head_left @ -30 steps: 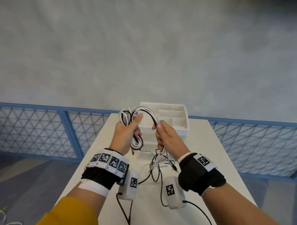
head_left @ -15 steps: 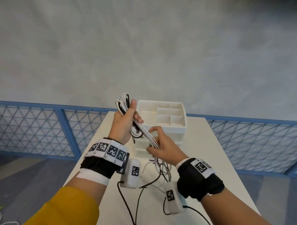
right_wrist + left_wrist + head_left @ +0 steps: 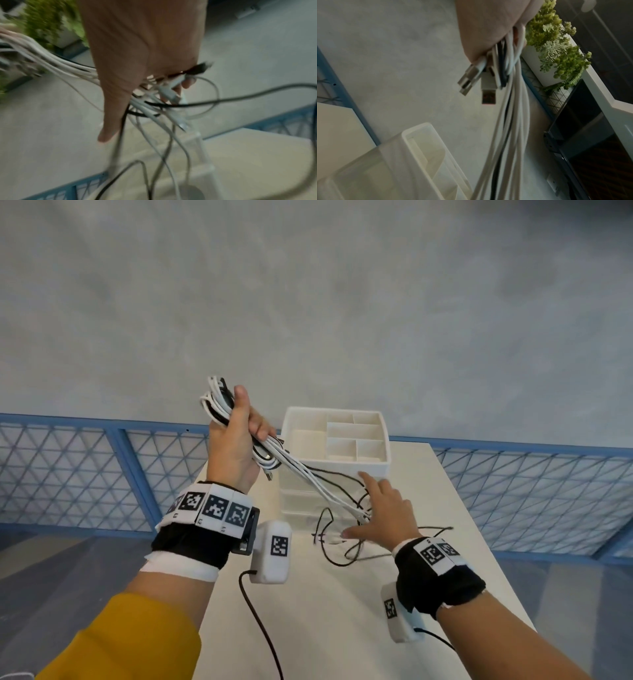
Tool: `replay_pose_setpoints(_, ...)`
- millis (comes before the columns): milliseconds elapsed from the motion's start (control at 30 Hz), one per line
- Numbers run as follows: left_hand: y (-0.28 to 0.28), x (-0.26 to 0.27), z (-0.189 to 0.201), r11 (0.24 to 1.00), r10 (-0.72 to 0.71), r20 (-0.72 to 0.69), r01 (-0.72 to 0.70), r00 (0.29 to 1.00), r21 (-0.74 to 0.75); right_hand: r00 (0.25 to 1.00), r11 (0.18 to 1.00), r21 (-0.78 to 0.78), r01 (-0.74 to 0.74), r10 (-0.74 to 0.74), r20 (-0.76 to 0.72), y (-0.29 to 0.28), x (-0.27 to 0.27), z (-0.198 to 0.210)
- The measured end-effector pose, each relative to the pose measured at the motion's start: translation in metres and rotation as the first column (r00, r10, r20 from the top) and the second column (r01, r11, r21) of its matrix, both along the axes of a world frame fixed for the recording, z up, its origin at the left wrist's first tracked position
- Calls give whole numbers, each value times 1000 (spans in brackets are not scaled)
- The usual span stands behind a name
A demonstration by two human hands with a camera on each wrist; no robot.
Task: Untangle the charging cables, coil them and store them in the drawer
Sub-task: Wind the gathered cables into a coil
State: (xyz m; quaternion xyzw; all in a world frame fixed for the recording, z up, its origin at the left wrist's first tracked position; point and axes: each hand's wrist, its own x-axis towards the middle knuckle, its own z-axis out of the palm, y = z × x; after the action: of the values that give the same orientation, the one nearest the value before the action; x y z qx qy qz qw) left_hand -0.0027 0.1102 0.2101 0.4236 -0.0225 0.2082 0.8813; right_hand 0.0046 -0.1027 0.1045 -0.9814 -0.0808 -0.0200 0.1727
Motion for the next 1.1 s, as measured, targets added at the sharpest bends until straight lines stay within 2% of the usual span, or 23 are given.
replay_pose_setpoints(67,3,2,-2,1000,20,-10,-20,1000,1,994,991,89,99,-95,-49,-10,0,-7)
replay_pose_setpoints(133,0,3,-7,999,28,-27,-27,999,23,988,989,-96,113,-123,-98,-14,0,-11)
replay_pose_setpoints(167,-3,3,-11,999,26,-37,-25,999,36,984,975,-208,74,-106,-146,-15,1,-12)
replay_pose_setpoints(200,-6,4,-15,999,21,-47,-19,999,45,976,968,-251,21,-74,-204,-16,2,-9)
replay_pose_setpoints(267,-8,6,-20,998,10,-66,-5,998,65,949,987,-116,-113,72,-307,-13,1,8)
replay_pose_setpoints(333,-11,8,-22,997,-8,-80,14,997,81,909,956,178,-235,281,-308,-2,-2,32)
replay_pose_setpoints(400,-19,7,-23,994,-38,-77,45,996,97,872,823,478,-305,444,-208,21,-8,46)
replay_pose_setpoints(500,-31,3,-18,988,-83,-57,90,995,129,840,640,697,-324,533,-100,57,-17,39)
replay_pose_setpoints(533,-31,2,-15,985,-84,-50,91,995,145,842,596,751,-285,530,-101,64,-18,33)
replay_pose_setpoints(567,-29,1,-12,985,-80,-44,86,996,153,846,586,771,-250,520,-121,66,-18,24)
replay_pose_setpoints(700,0,-1,-1,994,-73,-27,75,997,80,783,641,742,-195,557,-276,50,-17,-4)
replay_pose_setpoints(733,9,-1,0,992,-98,-33,100,995,75,773,624,765,-159,561,-297,42,-16,-4)
replay_pose_setpoints(800,27,-3,-1,970,-195,-96,206,976,126,756,534,837,-120,596,-272,25,-11,6)
replay_pose_setpoints(867,37,-9,-7,895,-292,-254,358,922,268,765,473,874,-106,601,-233,13,-5,23)
replay_pose_setpoints(900,39,-12,-11,834,-308,-341,424,888,352,787,488,867,-98,571,-233,10,-3,33)
replay_pose_setpoints(967,35,-16,-22,698,-278,-464,509,841,504,844,627,767,-140,480,-238,12,0,52)
replay_pose_setpoints(1033,22,-21,-30,542,-195,-513,527,836,654,882,806,543,-236,412,-229,22,3,69)
replay_pose_setpoints(1100,3,-26,-33,433,-138,-512,516,848,739,898,894,301,-331,396,-190,35,5,80)
